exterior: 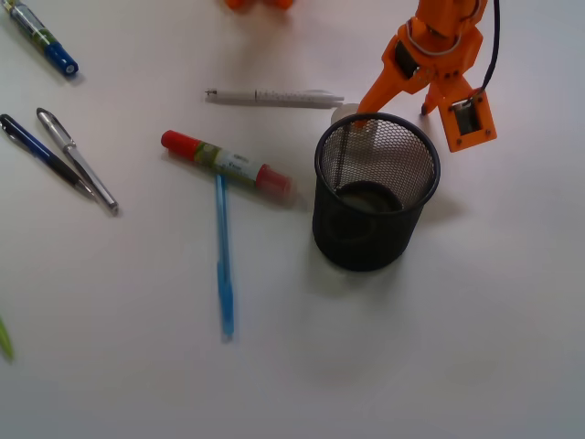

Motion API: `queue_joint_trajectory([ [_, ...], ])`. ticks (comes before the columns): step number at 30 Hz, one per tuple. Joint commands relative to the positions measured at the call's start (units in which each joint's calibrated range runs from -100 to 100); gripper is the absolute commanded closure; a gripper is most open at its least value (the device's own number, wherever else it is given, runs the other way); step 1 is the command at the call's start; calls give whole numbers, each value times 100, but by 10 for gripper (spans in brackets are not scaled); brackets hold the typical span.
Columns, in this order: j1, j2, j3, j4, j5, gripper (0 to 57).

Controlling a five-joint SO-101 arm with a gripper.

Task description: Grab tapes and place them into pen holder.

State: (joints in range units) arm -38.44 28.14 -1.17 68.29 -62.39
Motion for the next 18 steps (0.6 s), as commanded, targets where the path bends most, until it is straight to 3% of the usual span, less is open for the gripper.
queue_joint_trajectory([
  [1,42,-4,-155,-49,20,220],
  [4,42,-4,-155,-49,20,374],
  [7,20,-13,-155,-49,20,465],
  [15,35,-4,-409,-40,405,568],
  [18,139,-13,-798,126,845,573],
])
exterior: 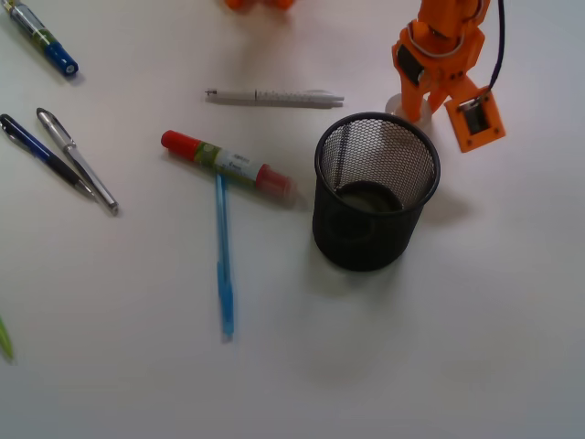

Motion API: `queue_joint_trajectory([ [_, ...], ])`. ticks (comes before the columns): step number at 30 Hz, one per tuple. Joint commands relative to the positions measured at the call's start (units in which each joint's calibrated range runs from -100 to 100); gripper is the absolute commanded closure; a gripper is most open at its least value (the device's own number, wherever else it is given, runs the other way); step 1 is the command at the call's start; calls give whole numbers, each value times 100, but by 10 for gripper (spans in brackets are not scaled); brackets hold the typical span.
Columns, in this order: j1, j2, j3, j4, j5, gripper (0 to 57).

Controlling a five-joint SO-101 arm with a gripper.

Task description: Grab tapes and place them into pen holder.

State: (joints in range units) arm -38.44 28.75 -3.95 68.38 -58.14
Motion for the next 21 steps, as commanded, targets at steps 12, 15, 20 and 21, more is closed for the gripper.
queue_joint_trajectory([
  [12,371,-1468,-3192,3083,1221,572],
  [15,408,-2131,-3255,2593,1739,572],
  [20,954,-2207,-3038,1115,2740,572],
  [21,1134,-2139,-2938,791,2877,572],
])
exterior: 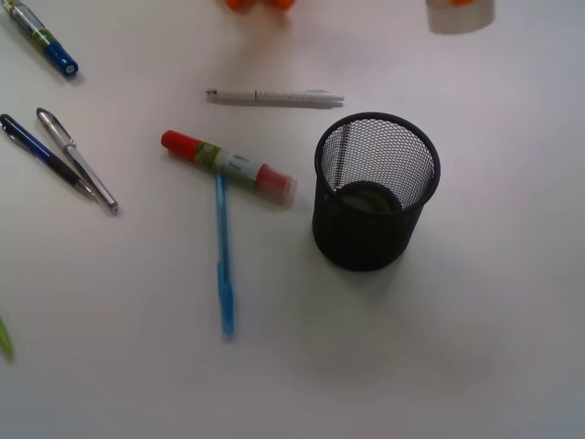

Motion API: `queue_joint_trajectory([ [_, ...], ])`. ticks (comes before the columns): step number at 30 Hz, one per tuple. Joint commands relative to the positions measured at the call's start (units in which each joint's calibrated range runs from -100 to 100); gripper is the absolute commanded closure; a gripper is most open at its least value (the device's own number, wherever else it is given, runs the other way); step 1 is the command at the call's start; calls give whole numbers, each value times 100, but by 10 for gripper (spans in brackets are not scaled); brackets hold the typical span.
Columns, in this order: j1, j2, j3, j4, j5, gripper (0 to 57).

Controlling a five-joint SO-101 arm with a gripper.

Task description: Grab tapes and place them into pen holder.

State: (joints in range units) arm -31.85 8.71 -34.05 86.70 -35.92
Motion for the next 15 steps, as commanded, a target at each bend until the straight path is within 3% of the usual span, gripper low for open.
queue_joint_trajectory([
  [1,647,-34,199,-1294,703,572],
  [7,1425,621,507,-1198,742,572],
  [15,1238,995,498,-1303,708,572],
])
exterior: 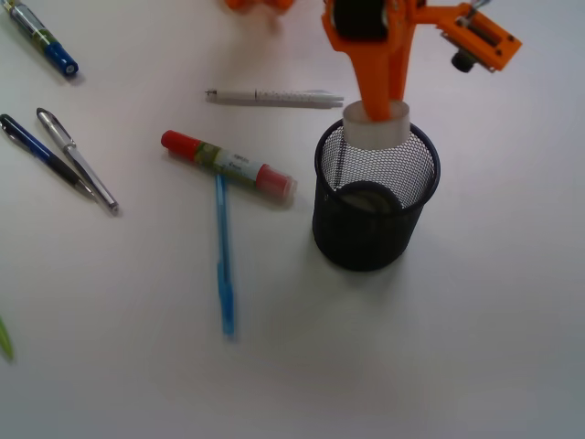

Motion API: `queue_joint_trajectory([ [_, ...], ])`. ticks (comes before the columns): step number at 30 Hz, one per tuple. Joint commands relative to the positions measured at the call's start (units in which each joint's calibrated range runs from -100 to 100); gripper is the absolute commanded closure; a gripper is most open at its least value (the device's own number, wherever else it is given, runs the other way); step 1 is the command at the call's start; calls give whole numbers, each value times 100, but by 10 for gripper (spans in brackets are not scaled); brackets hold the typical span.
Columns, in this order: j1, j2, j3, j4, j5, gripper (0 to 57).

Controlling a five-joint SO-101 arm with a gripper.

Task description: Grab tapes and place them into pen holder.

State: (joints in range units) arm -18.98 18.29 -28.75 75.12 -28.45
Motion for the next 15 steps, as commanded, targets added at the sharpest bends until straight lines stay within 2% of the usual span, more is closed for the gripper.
queue_joint_trajectory([
  [1,-65,87,-32,-172,-44,572],
  [5,-72,249,-32,-172,-132,571],
  [7,-50,300,-32,-172,-132,540],
  [9,-57,317,-32,-198,-107,438],
  [10,-80,317,-32,-198,-93,298],
  [11,-87,308,-32,-198,-93,235],
  [13,-117,257,-32,-198,-103,139],
  [15,-117,240,-42,-198,-112,95],
])
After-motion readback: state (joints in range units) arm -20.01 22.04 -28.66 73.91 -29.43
